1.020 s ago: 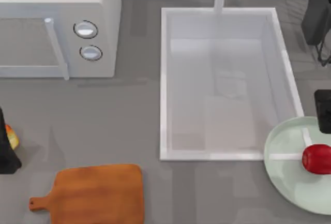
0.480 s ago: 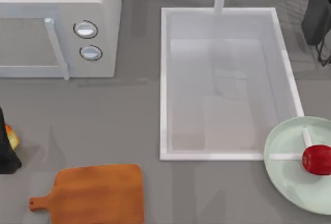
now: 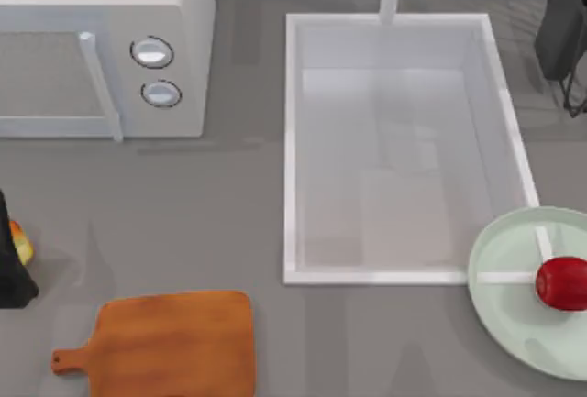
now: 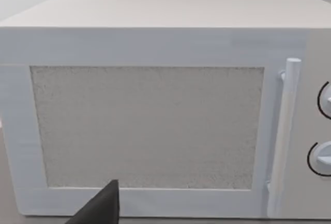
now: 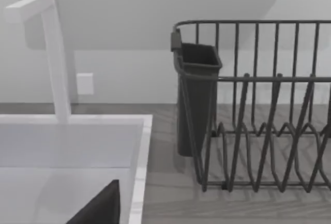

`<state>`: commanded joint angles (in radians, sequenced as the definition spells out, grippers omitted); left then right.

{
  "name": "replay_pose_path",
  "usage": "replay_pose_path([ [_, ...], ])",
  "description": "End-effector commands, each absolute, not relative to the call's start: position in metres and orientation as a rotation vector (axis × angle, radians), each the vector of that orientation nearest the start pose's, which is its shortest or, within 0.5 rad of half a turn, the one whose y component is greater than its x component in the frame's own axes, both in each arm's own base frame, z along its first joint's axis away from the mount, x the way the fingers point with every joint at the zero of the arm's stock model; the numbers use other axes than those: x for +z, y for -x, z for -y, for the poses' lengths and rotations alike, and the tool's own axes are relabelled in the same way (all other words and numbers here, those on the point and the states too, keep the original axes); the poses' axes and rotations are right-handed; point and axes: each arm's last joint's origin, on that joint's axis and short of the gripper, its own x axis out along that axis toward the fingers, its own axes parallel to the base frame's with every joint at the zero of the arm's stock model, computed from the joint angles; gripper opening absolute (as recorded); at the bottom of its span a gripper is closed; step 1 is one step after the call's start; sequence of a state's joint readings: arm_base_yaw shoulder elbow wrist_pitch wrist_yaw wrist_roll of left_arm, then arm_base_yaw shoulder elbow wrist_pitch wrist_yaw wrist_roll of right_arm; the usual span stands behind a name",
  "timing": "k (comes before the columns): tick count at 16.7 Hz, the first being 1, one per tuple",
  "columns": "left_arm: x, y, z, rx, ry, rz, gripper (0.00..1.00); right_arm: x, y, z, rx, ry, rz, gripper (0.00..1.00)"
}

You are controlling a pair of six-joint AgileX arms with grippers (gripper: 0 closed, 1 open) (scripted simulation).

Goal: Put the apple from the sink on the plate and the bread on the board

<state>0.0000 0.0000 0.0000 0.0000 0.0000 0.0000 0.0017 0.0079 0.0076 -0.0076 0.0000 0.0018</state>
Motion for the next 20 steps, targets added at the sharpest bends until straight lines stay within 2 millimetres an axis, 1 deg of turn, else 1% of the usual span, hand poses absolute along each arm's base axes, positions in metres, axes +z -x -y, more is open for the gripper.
replay_pose_path([
  [7, 0.162, -0.106, 0.001, 0.001, -0.006, -0.011, 1.00, 0.160, -0.106, 0.001, 0.000, 0.000, 0.000, 1.00],
  [10, 0.177, -0.107, 0.000, 0.008, -0.047, -0.098, 1.00, 0.160, -0.106, 0.001, 0.000, 0.000, 0.000, 1.00],
  [13, 0.202, -0.116, -0.002, 0.010, -0.115, -0.265, 1.00, 0.160, -0.106, 0.001, 0.000, 0.000, 0.000, 1.00],
  [15, 0.219, -0.130, -0.005, 0.001, -0.166, -0.423, 1.00, 0.160, -0.106, 0.001, 0.000, 0.000, 0.000, 1.00],
  [16, 0.226, -0.141, -0.006, -0.009, -0.191, -0.516, 1.00, 0.160, -0.106, 0.001, 0.000, 0.000, 0.000, 1.00],
  [18, 0.233, -0.170, -0.010, -0.041, -0.236, -0.726, 1.00, 0.160, -0.106, 0.001, 0.000, 0.000, 0.000, 1.00],
  [20, 0.231, -0.204, -0.015, -0.089, -0.271, -0.941, 1.00, 0.160, -0.106, 0.001, 0.000, 0.000, 0.000, 1.00],
])
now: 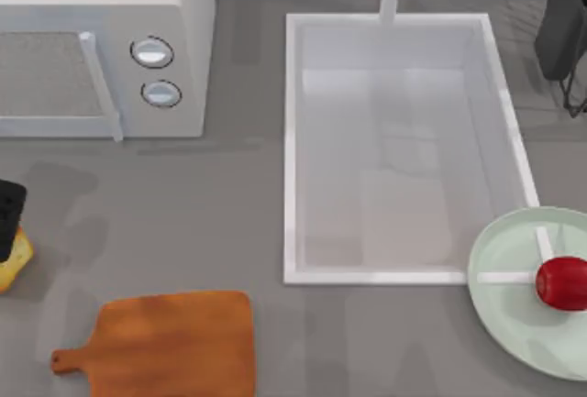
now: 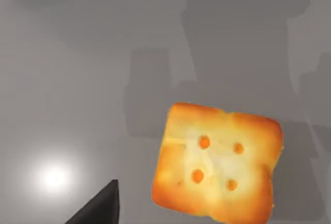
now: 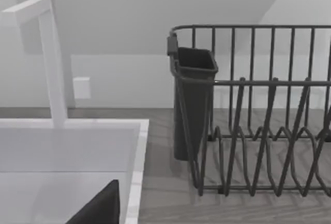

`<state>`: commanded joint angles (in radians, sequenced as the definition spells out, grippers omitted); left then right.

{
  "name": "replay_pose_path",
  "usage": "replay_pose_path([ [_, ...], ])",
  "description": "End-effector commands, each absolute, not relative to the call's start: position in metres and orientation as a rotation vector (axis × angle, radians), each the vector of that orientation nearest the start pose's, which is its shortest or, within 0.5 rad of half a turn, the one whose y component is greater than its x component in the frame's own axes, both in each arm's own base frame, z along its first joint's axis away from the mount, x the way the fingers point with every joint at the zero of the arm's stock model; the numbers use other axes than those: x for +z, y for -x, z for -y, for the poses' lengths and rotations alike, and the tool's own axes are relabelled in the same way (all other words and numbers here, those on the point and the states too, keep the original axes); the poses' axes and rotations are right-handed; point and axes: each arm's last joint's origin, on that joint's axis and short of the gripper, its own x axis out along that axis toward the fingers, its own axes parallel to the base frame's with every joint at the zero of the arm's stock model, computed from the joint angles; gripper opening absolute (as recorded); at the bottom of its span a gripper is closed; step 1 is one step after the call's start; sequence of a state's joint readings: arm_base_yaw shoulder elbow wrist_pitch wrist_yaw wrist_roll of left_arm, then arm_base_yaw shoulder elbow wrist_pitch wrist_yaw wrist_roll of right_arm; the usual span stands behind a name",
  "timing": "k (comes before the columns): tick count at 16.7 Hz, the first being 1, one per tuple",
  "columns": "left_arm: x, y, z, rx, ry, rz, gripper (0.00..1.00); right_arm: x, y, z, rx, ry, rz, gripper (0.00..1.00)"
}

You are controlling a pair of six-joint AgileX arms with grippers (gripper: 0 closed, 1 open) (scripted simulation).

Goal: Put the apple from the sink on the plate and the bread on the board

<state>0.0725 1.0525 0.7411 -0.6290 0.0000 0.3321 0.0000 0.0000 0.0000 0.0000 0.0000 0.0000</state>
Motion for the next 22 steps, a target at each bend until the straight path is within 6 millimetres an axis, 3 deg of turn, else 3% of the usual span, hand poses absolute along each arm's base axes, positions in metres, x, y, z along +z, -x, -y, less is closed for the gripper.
replay_pose_path([
  [5, 0.205, -0.277, -0.030, -0.231, -0.318, -1.355, 1.00, 0.160, -0.106, 0.001, 0.000, 0.000, 0.000, 1.00],
  [9, 0.188, -0.307, -0.038, -0.313, -0.329, -1.518, 1.00, 0.160, -0.106, 0.001, 0.000, 0.000, 0.000, 1.00],
  [16, 0.185, -0.311, -0.038, -0.332, -0.333, -1.544, 1.00, 0.160, -0.106, 0.001, 0.000, 0.000, 0.000, 1.00],
  [22, 0.175, -0.289, -0.050, -0.331, -0.329, -1.550, 1.00, 0.160, -0.106, 0.001, 0.000, 0.000, 0.000, 1.00],
])
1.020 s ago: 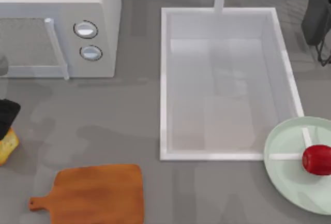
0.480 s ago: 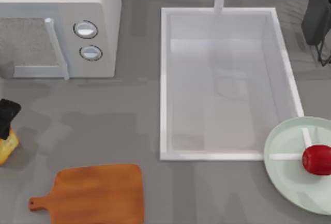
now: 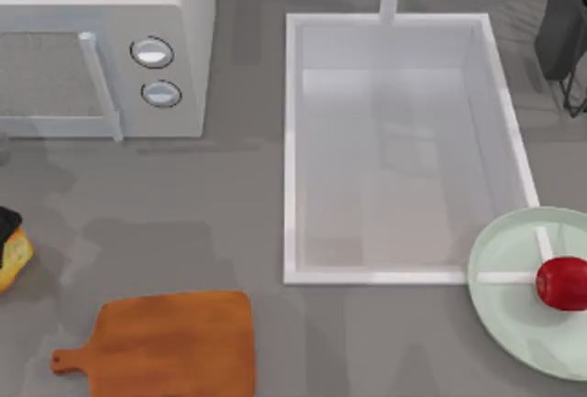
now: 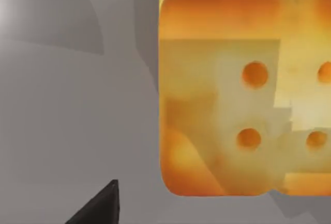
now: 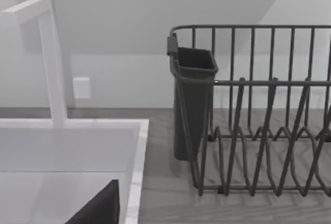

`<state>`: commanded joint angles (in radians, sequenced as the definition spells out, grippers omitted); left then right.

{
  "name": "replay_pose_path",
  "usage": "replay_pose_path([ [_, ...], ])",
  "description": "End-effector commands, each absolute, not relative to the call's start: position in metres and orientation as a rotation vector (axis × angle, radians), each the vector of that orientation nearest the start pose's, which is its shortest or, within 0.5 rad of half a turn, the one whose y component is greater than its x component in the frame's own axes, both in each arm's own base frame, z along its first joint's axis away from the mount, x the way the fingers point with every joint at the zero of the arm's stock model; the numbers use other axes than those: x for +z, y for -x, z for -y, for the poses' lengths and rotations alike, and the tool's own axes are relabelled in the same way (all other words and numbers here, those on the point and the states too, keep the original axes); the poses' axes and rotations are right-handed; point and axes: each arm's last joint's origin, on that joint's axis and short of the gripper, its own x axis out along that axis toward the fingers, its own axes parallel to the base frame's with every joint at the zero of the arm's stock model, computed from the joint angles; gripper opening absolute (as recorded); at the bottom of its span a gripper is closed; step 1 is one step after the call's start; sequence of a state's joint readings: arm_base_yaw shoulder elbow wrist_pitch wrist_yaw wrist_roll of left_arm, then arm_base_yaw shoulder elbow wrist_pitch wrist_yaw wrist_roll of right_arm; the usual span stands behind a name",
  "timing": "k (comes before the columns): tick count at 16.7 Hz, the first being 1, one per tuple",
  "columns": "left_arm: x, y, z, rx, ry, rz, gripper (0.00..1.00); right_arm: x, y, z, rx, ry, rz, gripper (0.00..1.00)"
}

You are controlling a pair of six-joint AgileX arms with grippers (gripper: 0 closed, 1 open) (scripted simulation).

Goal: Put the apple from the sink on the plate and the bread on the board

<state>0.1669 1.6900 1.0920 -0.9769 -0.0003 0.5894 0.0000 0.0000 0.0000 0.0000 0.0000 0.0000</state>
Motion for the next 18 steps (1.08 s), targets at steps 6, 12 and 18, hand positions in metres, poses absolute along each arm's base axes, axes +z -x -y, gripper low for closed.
replay_pose_path([
  [6, 0.122, -0.307, -0.043, -0.331, -0.329, -1.550, 1.00, 0.160, -0.106, 0.001, 0.000, 0.000, 0.000, 1.00],
  [12, 0.114, -0.312, -0.039, -0.330, -0.330, -1.546, 1.00, 0.160, -0.106, 0.001, 0.000, 0.000, 0.000, 1.00],
  [18, 0.114, -0.312, -0.039, -0.330, -0.330, -1.546, 0.55, 0.160, -0.106, 0.001, 0.000, 0.000, 0.000, 1.00],
])
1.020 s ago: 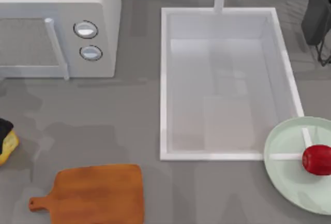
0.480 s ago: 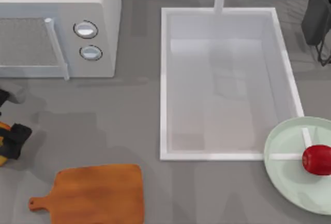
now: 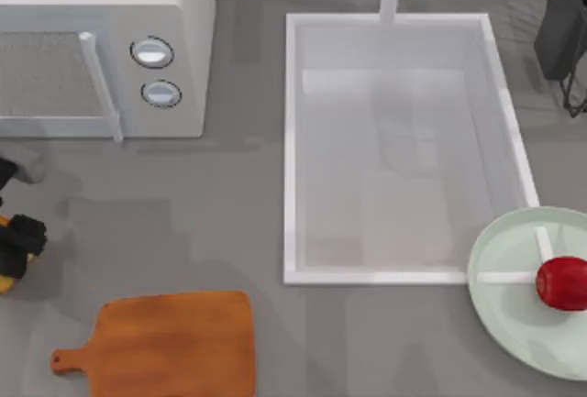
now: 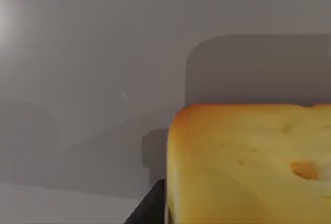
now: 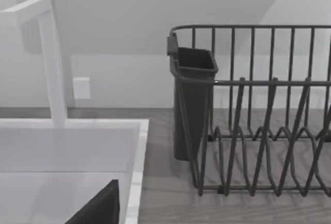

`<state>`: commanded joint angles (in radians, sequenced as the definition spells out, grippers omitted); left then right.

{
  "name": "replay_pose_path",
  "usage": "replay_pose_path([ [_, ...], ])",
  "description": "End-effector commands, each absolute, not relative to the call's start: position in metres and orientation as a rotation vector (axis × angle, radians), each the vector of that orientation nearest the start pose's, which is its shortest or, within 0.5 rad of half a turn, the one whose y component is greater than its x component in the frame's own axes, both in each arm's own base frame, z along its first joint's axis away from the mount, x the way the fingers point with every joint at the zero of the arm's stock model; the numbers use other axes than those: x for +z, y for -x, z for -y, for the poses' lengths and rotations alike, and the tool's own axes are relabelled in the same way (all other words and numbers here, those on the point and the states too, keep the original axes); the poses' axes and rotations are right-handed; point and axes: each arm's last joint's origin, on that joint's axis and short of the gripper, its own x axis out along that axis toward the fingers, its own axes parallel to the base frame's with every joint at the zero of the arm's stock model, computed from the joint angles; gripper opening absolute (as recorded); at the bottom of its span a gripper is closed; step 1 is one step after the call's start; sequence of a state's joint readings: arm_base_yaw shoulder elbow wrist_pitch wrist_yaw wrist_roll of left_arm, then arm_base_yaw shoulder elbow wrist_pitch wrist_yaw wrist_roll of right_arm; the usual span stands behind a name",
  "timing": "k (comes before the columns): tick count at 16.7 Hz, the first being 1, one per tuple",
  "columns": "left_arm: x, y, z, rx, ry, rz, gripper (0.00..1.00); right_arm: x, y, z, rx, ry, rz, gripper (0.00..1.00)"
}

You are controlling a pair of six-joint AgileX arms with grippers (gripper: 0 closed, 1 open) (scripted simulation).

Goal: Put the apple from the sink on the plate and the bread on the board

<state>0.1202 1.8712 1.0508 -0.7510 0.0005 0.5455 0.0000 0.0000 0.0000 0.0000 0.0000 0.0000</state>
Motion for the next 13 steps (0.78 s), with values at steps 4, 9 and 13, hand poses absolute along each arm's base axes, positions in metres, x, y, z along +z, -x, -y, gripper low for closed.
replay_pose_path([
  [4, 0.1145, -0.3122, -0.0394, -0.330, -0.330, -1.546, 0.25, 0.1600, -0.1057, 0.0012, 0.000, 0.000, 0.000, 1.00],
  [9, 0.1145, -0.3122, -0.0394, -0.330, -0.330, -1.546, 0.00, 0.1600, -0.1057, 0.0012, 0.000, 0.000, 0.000, 1.00],
  [13, 0.1145, -0.3122, -0.0394, -0.330, -0.330, -1.546, 0.00, 0.1600, -0.1057, 0.0012, 0.000, 0.000, 0.000, 1.00],
])
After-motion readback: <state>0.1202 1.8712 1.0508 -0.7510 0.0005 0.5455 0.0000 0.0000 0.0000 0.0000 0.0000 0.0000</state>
